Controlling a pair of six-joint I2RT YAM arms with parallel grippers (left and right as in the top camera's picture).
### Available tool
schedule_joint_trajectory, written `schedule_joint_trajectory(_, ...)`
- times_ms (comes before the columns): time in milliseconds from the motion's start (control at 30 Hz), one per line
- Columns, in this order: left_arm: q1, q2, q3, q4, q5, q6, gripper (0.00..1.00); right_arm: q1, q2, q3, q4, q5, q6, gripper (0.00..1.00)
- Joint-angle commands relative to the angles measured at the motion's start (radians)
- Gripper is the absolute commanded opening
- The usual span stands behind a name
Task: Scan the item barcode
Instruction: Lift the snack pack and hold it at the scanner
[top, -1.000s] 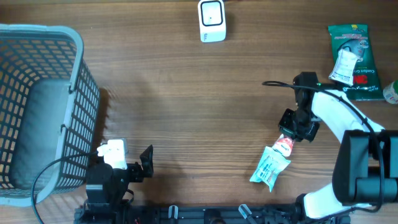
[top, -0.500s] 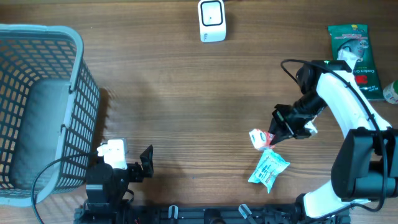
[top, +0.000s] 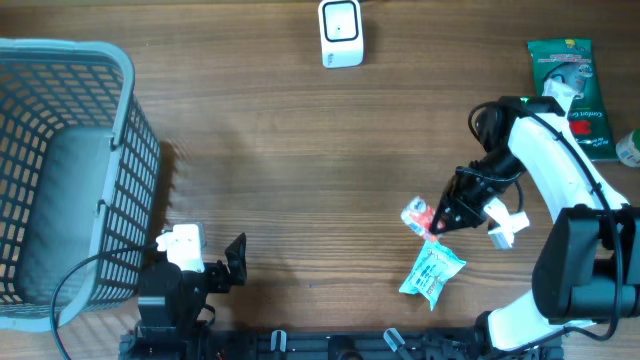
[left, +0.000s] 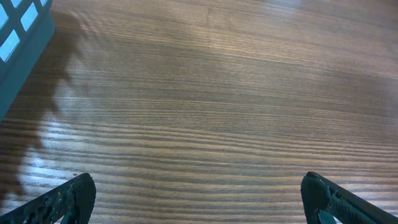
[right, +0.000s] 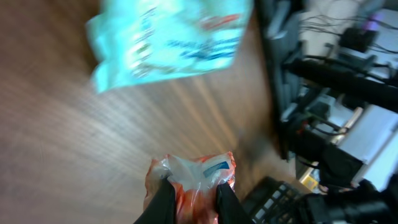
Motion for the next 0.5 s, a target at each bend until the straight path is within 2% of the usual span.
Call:
schedule_joint_trajectory(0, -0.003, -0.007, -0.005, 0.002, -0.002, -0.009, 1.0, 0.006, 0.01, 0.007, -0.053, -0.056, -0.006, 0.04)
schedule_joint_trajectory(100, -0.003, -0.007, -0.005, 0.002, -0.002, -0.009, 1.0, 0.006, 0.01, 0.007, -0.053, -0.115, -0.154, 0.04)
schedule_joint_trajectory(300, -0.003, -0.007, -0.005, 0.002, -0.002, -0.009, 1.0, 0.009, 0.01, 0.007, -0.053, -0.126, -0.204, 0.05)
schedule_joint_trajectory(367, -0.003, -0.007, -0.005, 0.002, -0.002, -0.009, 1.0, 0.009, 0.01, 0.007, -0.053, -0.151, -0.332, 0.04)
schedule_joint_trajectory(467, -0.003, -0.007, -0.005, 0.002, -0.002, -0.009, 1.0, 0.022, 0.01, 0.007, -0.053, -0.255, -0.636, 0.04)
